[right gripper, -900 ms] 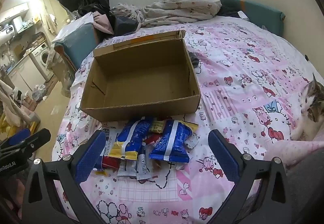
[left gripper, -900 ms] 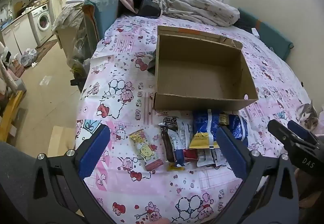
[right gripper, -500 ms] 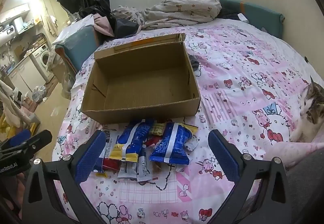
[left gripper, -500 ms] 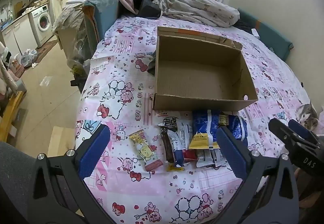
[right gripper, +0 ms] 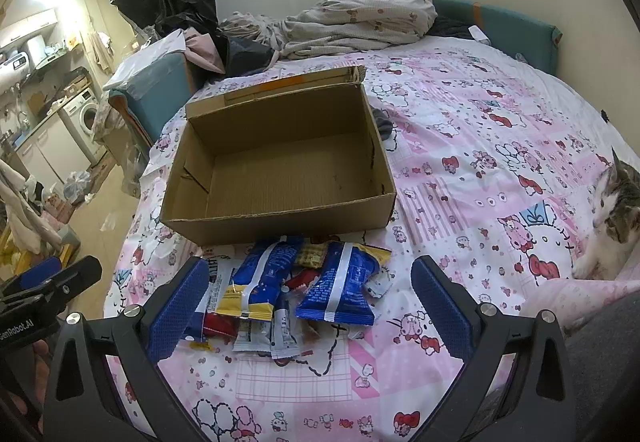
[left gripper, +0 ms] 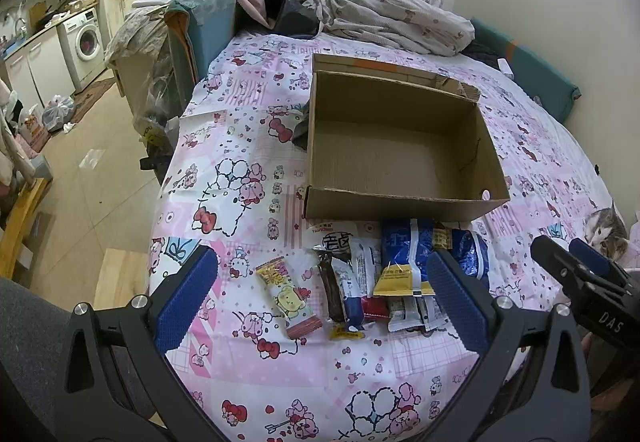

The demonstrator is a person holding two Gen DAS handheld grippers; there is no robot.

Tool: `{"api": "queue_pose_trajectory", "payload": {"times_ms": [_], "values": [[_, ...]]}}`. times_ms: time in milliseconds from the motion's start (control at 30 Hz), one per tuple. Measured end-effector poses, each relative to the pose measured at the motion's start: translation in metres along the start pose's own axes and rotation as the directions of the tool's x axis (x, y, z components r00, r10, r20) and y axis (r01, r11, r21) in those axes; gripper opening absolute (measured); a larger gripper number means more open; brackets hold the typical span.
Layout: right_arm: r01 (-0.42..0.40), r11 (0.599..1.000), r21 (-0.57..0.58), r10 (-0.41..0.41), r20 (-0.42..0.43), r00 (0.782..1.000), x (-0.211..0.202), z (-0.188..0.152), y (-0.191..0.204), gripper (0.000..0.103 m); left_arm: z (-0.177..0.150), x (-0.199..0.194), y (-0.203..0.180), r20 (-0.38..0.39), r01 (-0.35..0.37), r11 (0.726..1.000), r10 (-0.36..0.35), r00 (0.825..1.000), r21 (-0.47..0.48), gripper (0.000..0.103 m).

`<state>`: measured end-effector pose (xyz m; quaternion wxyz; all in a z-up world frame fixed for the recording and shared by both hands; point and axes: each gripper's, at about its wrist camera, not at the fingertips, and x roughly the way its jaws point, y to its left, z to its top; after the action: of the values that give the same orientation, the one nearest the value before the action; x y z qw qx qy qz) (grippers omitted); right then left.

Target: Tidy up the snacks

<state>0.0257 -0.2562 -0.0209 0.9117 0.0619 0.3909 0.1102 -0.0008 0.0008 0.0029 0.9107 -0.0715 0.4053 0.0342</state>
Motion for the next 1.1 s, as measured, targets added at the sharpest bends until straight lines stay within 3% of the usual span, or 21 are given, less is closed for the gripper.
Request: {"api": "queue_pose_trajectory", "payload": {"times_ms": [1100], "values": [[0.001,1.0,0.003,-0.001,0.005,1.0,0.0003,0.0002,0.0004,0.103,0.0015,0.0003,-0.0009,0.004,0.004,1.0,-0.004,1.0,0.002,0.103]]}}
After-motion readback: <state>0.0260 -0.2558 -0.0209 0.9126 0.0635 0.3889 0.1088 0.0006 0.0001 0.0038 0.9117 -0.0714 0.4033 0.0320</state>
